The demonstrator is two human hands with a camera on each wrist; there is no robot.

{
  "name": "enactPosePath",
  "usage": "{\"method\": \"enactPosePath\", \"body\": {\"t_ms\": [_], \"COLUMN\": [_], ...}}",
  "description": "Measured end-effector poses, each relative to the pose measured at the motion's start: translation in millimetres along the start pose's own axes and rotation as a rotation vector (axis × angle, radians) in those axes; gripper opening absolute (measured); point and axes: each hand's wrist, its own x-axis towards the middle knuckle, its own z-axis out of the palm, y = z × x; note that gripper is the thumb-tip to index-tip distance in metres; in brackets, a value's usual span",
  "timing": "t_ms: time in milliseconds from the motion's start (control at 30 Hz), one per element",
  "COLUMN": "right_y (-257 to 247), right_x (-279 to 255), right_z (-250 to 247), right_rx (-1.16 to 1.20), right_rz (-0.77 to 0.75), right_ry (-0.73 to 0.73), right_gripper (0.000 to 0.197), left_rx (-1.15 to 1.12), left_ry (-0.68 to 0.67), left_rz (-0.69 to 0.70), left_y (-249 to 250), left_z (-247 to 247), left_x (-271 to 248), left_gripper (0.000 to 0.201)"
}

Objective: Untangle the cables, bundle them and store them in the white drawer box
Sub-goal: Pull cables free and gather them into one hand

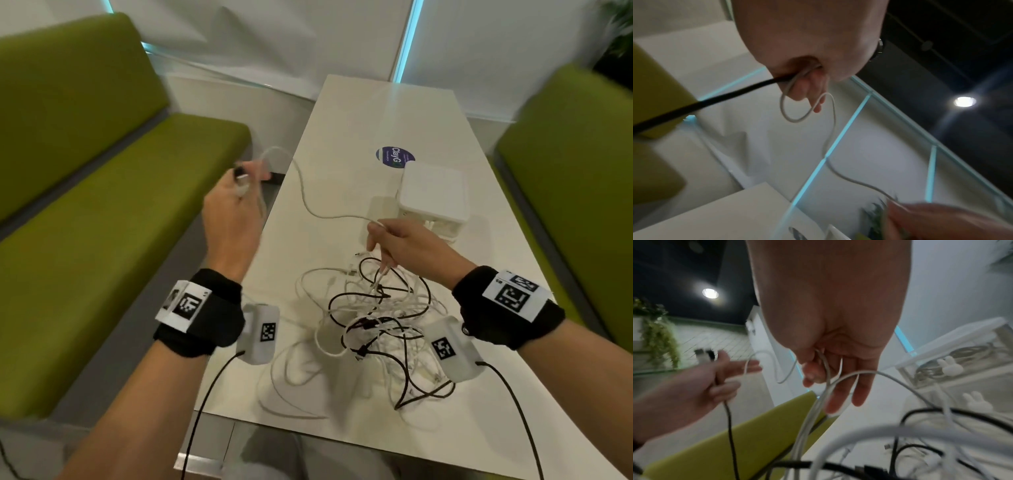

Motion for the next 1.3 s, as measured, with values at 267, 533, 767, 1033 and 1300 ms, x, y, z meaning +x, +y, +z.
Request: {"method": "enactPosePath", "body": {"t_ms": [267, 533, 767, 1033, 1300], "right_y": [-23, -10, -4, 2, -2], "right_x": [-7, -16, -9, -4, -2], "right_z": [6, -3, 15, 15, 5], "right_rx": [0.068, 0.201, -0.14, -0.227, -0.018], "right_rz": [-0.025, -0.034, 0.008, -0.026, -0.036], "right_ry": [-0.102, -0.167, -0.351, -0.261, -0.01], "right_gripper": [0.036, 0.029, 0.029, 0.025, 0.035], "left_rx": [0.101, 0.485, 0.032, -0.416, 0.558], "left_ry": [-0.607, -0.593, -0.27, 0.154, -0.07], "left_rz": [0.56, 0.39, 0.218, -0.203, 0.049], "left_y": [32, 3, 24, 18, -22], "left_z": [47, 41, 25, -9, -17], "left_x": [-49, -49, -26, 12, 7], "left_gripper": [0.074, 0.027, 0.03, 0.028, 0.037]}}
